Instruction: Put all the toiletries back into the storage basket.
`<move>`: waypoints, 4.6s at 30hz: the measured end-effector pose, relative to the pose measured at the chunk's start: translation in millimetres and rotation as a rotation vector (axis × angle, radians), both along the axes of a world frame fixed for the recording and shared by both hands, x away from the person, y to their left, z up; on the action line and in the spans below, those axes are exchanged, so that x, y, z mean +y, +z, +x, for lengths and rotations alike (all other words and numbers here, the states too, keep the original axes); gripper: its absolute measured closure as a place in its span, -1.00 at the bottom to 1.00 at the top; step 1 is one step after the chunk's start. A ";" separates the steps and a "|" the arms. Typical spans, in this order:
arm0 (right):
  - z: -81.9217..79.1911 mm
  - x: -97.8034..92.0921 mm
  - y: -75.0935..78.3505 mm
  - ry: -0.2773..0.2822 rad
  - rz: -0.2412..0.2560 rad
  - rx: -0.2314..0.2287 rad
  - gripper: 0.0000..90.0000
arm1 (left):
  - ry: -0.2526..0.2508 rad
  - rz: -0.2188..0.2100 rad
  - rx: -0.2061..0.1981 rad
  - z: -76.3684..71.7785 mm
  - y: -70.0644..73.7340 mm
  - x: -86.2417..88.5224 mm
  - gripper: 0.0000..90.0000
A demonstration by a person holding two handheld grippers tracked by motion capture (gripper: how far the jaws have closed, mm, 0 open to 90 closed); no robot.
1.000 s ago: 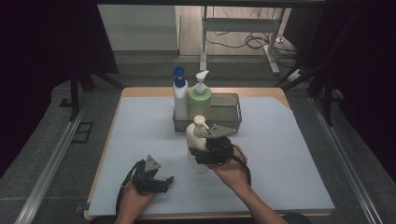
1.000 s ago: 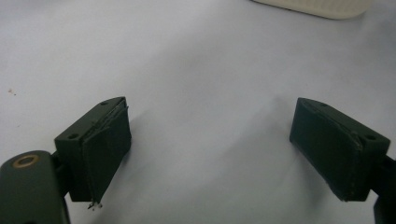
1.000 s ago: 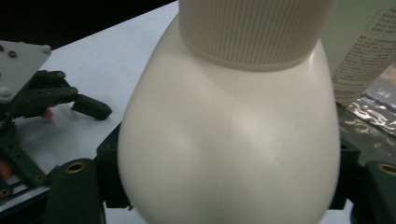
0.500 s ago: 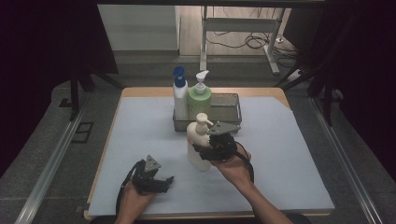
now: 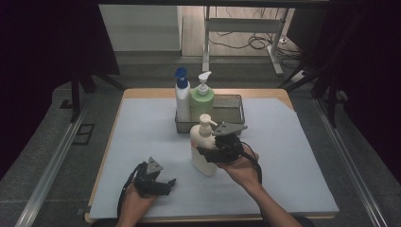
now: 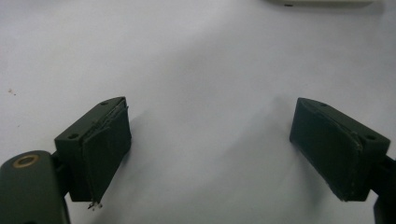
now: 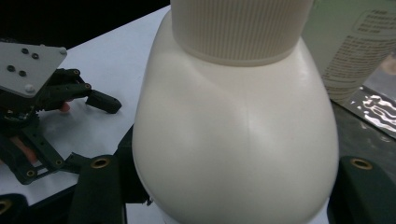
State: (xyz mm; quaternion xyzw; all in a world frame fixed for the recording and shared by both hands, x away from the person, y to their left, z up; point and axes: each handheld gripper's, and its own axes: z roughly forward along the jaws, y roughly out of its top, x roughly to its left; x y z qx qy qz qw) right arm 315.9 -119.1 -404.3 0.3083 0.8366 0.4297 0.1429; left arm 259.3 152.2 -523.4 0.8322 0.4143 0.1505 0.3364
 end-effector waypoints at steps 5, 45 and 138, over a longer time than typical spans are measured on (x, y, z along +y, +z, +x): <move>-0.9 -8.9 10.2 -0.009 -0.008 -0.003 -0.18 | -0.001 0.000 0.000 0.0 0.0 0.0 -0.73; 35.8 -75.5 87.2 -0.155 0.021 -0.002 -0.17 | -0.002 0.000 0.003 0.2 0.2 0.2 -0.73; 159.5 -51.8 19.1 -0.409 0.025 -0.052 -0.18 | -0.001 0.000 0.003 0.1 0.0 0.3 -0.73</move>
